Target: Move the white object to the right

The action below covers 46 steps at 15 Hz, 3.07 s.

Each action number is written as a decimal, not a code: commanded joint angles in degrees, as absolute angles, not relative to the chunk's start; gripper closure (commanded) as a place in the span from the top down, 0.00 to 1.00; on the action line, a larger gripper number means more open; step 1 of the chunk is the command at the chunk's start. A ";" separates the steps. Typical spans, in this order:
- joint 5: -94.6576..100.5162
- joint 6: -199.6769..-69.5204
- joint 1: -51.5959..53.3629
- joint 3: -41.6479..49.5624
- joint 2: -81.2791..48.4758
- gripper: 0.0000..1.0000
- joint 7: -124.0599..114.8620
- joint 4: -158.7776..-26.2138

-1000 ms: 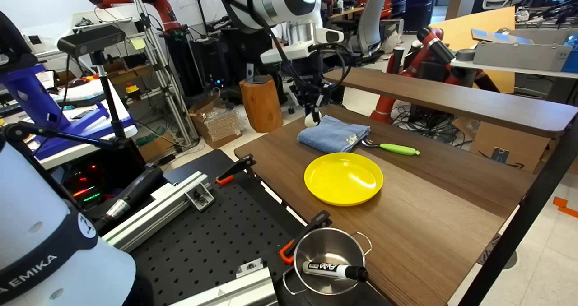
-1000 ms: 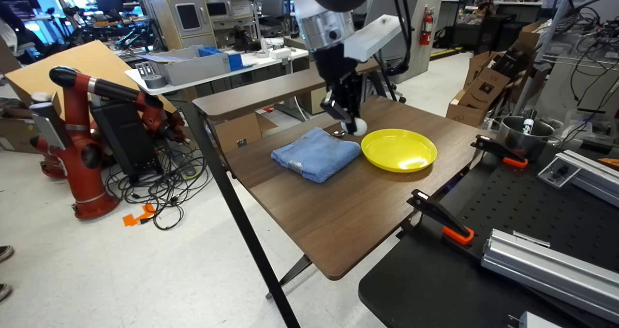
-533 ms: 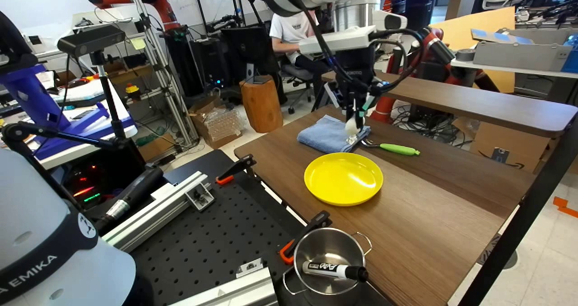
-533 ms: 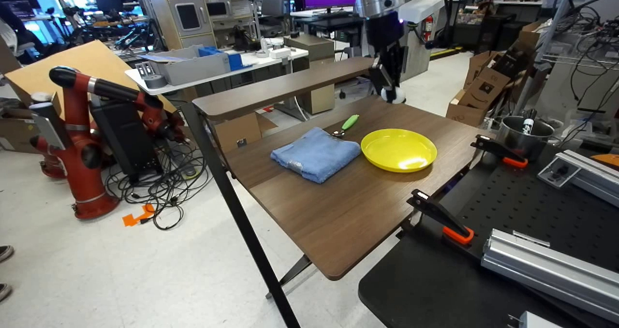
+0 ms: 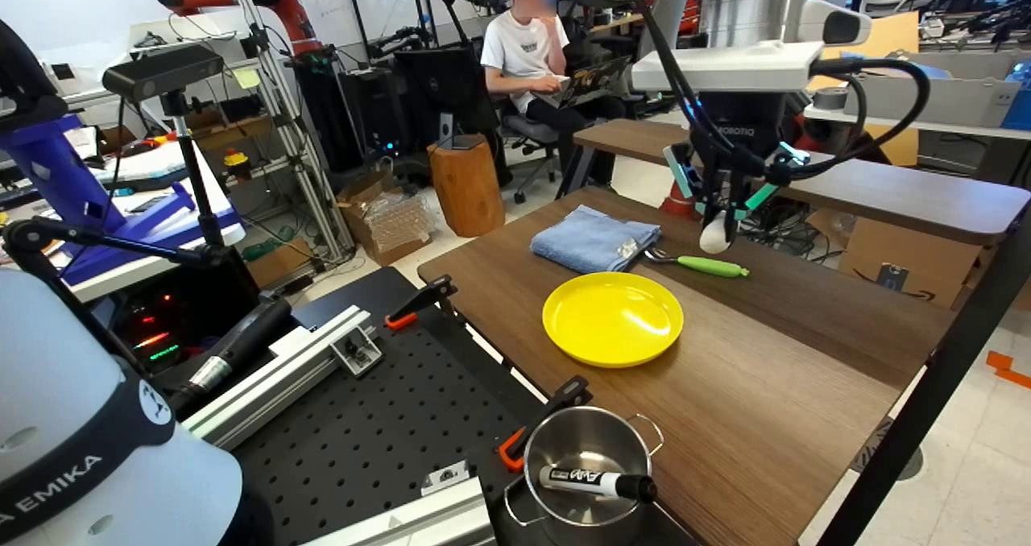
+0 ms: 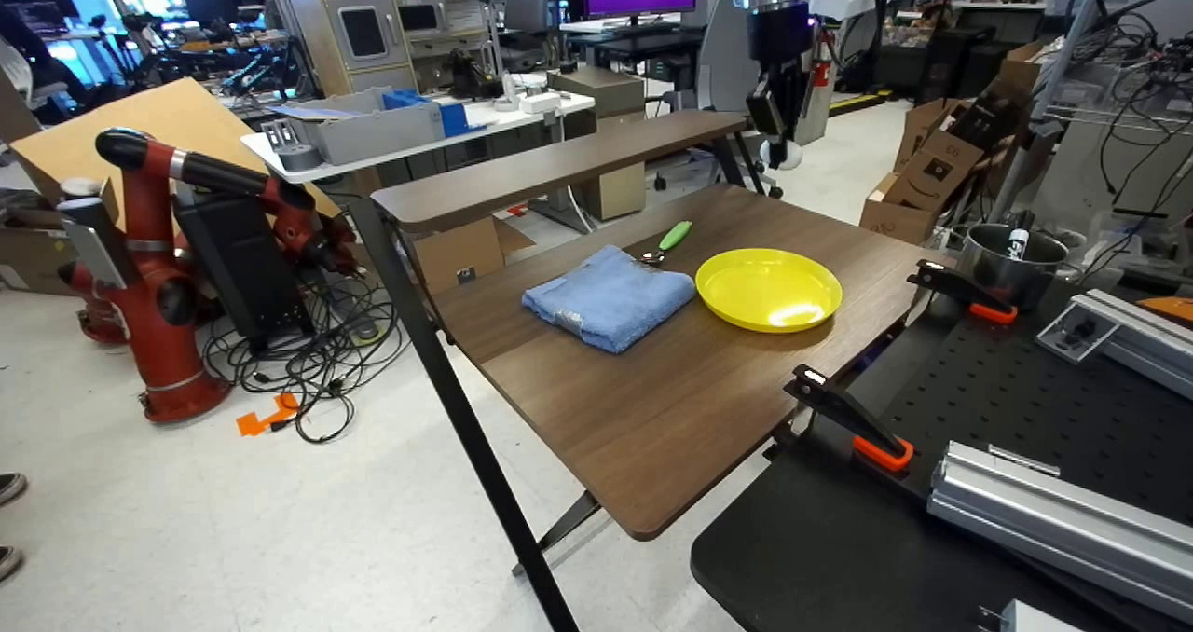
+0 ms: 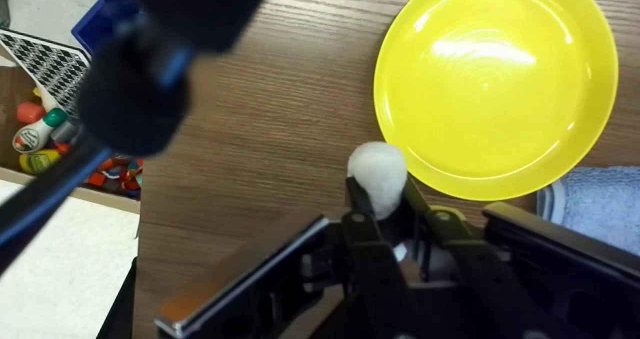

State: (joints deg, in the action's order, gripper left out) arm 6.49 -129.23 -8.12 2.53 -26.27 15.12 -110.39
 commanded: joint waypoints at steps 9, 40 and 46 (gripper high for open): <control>4.13 -123.55 -12.76 2.05 -47.32 0.05 20.22 -86.48; 3.95 -124.89 -14.46 2.87 -39.12 1.00 18.97 -94.27; 3.94 -124.96 -14.46 2.86 -39.09 1.00 18.97 -94.77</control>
